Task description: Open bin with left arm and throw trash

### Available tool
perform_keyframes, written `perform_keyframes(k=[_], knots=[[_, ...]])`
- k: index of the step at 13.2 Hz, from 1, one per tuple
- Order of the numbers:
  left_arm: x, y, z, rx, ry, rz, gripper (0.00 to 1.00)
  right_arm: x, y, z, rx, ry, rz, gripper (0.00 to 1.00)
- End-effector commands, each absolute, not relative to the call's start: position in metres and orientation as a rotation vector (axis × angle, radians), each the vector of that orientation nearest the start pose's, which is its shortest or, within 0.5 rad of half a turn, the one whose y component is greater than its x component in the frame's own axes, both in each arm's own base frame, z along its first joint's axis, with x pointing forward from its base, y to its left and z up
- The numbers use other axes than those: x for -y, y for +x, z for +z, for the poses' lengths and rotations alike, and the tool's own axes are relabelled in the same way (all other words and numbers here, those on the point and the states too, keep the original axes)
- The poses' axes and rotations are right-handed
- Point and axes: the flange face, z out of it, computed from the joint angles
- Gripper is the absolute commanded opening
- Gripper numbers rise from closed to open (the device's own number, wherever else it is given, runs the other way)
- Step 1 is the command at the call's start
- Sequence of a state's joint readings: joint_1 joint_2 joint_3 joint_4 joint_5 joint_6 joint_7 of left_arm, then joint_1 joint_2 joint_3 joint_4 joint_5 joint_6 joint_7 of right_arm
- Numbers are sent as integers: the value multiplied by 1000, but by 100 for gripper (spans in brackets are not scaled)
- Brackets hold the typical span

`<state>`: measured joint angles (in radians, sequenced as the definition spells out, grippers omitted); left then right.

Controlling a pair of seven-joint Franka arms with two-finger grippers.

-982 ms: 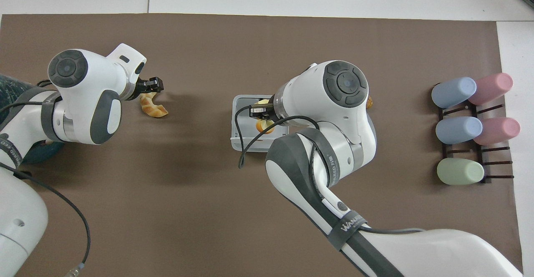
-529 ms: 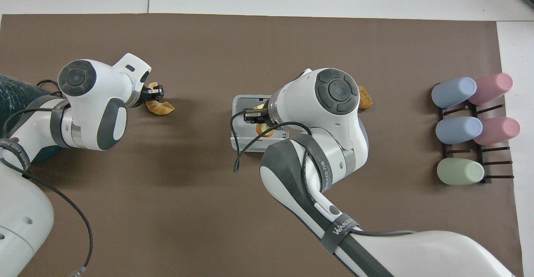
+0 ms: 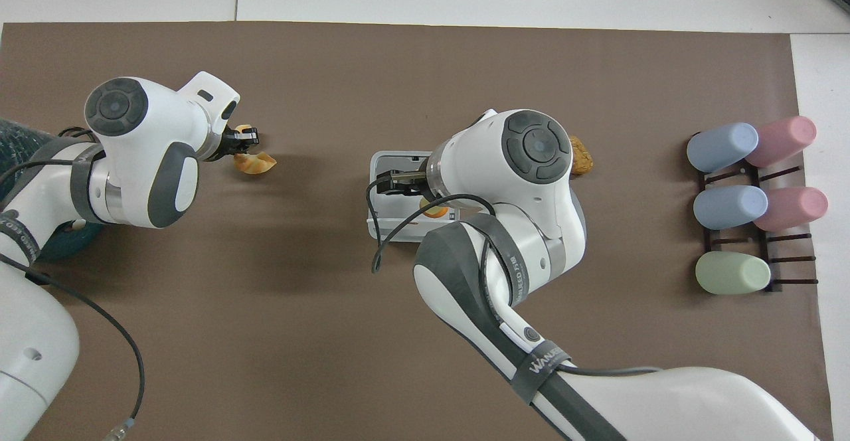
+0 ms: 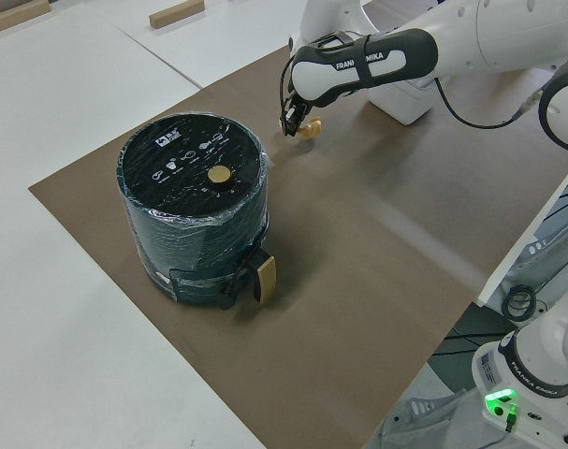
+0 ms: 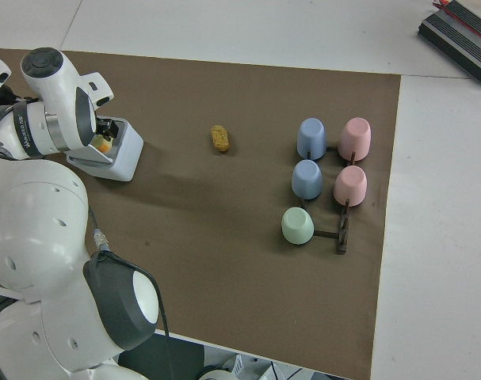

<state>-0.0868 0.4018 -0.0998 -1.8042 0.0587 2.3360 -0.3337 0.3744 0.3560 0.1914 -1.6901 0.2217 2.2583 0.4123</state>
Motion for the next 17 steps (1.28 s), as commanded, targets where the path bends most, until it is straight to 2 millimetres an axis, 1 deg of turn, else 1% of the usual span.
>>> perform_keyframes(k=[1,3,4,6,7,8,9,10,11,12,13,14,15,16,17], knots=[[129,665,367,177,-3147,-163,0,-359,573,422,-65,-2787,-105,100],[149,667,391,196,-3192,-119,0,-359,575,426,-96,-2782,-109,100],[157,667,402,208,-3217,-94,0,-354,576,432,-87,-2785,-127,100],[182,662,419,304,-3231,-60,0,-331,586,453,-113,-2779,-187,100],[201,656,422,348,-3227,-38,0,-313,595,460,-102,-2782,-220,100],[223,648,424,381,-3224,-30,0,-288,606,466,-76,-2794,-259,100],[245,640,425,408,-3226,-25,0,-260,617,471,-62,-2814,-293,100],[264,633,426,440,-3223,-20,0,-231,627,473,1,-2841,-329,100],[281,626,427,480,-3223,-20,0,-210,633,469,101,-2864,-351,100],[297,621,434,520,-3234,-19,0,-187,639,462,187,-2884,-356,100],[313,615,442,545,-3255,-8,0,-167,642,454,294,-2901,-357,100],[326,608,445,544,-3262,-5,0,-151,644,443,399,-2915,-353,100],[344,598,446,521,-3265,0,0,-137,646,433,524,-2936,-346,100],[359,588,445,514,-3262,8,0,-127,647,420,676,-2954,-333,100],[368,581,443,507,-3259,16,0,-116,649,405,810,-2949,-313,100]])
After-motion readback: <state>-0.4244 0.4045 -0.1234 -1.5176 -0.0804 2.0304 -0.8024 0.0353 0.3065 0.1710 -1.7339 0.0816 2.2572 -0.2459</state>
